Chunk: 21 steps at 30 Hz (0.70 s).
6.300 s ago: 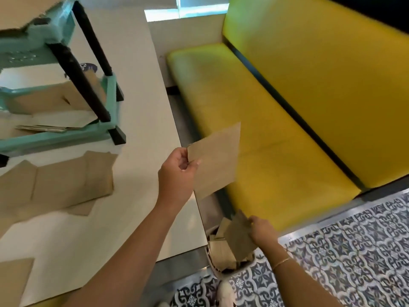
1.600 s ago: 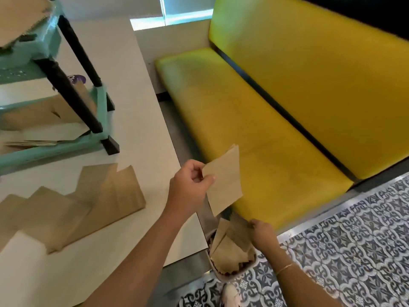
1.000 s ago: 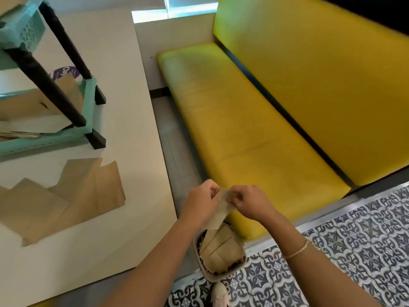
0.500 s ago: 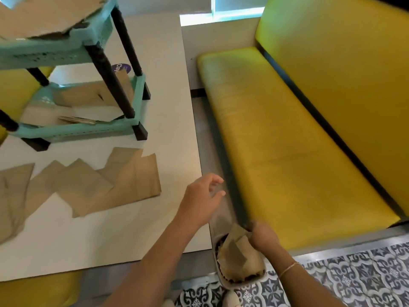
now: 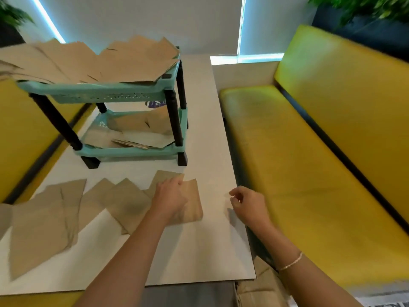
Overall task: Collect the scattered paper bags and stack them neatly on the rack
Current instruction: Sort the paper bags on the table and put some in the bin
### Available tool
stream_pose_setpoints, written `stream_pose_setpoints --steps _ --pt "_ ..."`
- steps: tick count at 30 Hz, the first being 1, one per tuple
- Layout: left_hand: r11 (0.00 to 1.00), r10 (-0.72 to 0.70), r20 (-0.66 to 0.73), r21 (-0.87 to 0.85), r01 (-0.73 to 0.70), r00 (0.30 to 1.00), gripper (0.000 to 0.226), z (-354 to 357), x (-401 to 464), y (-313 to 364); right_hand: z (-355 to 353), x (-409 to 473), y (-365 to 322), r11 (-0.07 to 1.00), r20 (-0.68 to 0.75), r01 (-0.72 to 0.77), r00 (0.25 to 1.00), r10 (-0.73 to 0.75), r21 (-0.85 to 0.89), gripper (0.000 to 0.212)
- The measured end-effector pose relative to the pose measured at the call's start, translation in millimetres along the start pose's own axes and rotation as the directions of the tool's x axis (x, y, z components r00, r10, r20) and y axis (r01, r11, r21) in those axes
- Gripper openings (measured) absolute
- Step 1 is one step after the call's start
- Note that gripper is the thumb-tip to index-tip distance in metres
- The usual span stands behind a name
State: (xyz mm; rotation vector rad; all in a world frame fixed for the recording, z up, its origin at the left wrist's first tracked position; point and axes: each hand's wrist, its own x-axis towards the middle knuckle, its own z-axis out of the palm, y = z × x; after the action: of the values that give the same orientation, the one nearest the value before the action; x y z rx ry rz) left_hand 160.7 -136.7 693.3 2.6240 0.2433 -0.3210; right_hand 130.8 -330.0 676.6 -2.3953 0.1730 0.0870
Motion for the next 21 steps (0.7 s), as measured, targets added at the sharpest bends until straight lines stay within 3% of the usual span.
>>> stream_pose_setpoints --steps 3,5,11,14,18,21 --pt "0.978 0.053 0.174 0.191 -0.086 0.983 0.08 -11 19 -16 16 -6 -25 1.0 0.094 0.004 0.996 -0.003 -0.012 0.023" --pt "0.965 0.064 0.209 0.236 -0.114 0.976 0.091 -10 30 -26 26 -7 -34 0.999 0.139 -0.025 0.99 0.028 -0.022 0.024" --pt "0.984 0.136 0.171 0.092 -0.153 0.976 0.093 -8 40 -35 42 -6 -42 0.991 0.165 -0.131 0.977 0.133 -0.024 0.026" --pt "0.983 0.182 0.074 0.011 -0.183 0.981 0.077 -6 43 -41 47 -4 -43 0.979 0.144 -0.203 0.97 0.198 0.017 0.027" --pt "0.952 0.223 -0.051 -0.202 -0.229 0.973 0.031 -25 43 -43 51 2 -50 0.958 0.136 -0.285 0.951 0.276 0.044 0.032" --pt "0.894 0.223 -0.125 -0.37 -0.254 0.967 0.019 -51 37 -38 59 4 -61 0.96 0.135 -0.28 0.95 0.28 -0.021 0.039"
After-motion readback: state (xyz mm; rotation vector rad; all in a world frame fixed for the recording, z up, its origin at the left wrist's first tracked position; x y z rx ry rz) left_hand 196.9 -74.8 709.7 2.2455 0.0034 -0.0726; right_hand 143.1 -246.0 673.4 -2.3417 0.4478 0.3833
